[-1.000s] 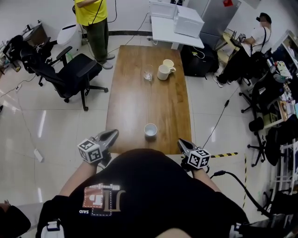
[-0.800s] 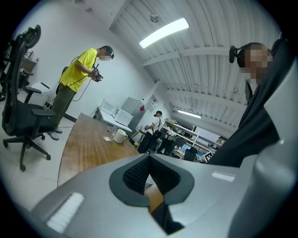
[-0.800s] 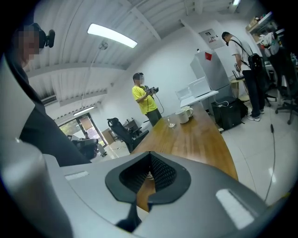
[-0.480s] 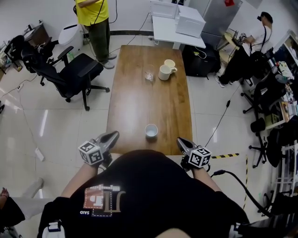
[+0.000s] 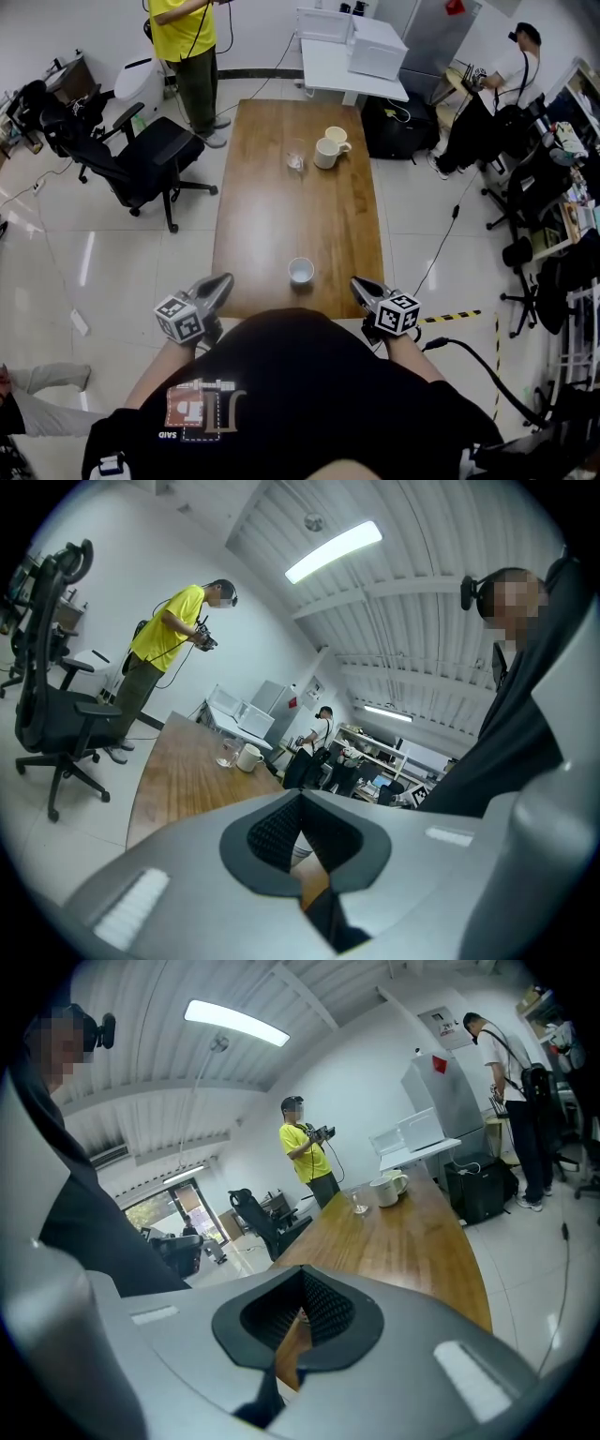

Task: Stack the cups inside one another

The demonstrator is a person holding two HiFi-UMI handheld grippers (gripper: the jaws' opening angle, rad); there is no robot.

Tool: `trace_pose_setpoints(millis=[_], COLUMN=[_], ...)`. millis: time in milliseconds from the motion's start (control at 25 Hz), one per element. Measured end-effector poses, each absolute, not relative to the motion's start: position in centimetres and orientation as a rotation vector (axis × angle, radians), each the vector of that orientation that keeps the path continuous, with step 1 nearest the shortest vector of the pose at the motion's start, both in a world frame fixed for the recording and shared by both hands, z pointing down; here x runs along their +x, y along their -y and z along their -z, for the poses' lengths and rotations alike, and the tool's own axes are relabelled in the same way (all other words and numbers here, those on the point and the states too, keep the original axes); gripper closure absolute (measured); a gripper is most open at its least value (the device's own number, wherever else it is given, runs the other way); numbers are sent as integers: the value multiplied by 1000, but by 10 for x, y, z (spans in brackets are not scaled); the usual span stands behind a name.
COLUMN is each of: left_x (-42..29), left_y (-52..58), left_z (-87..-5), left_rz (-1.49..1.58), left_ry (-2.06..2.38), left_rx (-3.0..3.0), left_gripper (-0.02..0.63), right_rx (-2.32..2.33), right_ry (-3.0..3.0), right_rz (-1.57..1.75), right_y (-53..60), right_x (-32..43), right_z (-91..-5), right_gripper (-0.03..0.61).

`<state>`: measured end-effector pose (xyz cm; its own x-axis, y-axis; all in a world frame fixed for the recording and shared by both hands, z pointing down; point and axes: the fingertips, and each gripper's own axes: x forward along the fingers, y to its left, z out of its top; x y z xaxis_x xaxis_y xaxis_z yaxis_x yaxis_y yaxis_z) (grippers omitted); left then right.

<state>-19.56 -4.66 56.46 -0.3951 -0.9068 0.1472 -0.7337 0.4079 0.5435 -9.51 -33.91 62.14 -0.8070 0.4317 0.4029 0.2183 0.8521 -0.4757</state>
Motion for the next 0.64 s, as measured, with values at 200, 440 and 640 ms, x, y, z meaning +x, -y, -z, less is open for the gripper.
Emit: trace_pose_setpoints(millis=[200, 440, 640], left_x=[-199, -206, -177], left_y=[38, 20, 32], left_z=[-564, -571, -579], left_rz=[567, 569, 607], left_ry=[2249, 2265, 2294], left_rx=[1389, 1359, 1328], left_gripper=[618, 618, 618], right_rx=[-484, -519, -571], right_ry=[2505, 2479, 2451], right_rz=[-552, -528, -469], right_y=[333, 316, 329], right_x=[-99, -120, -104], right_z=[-624, -632, -631], right_gripper=[567, 568, 568])
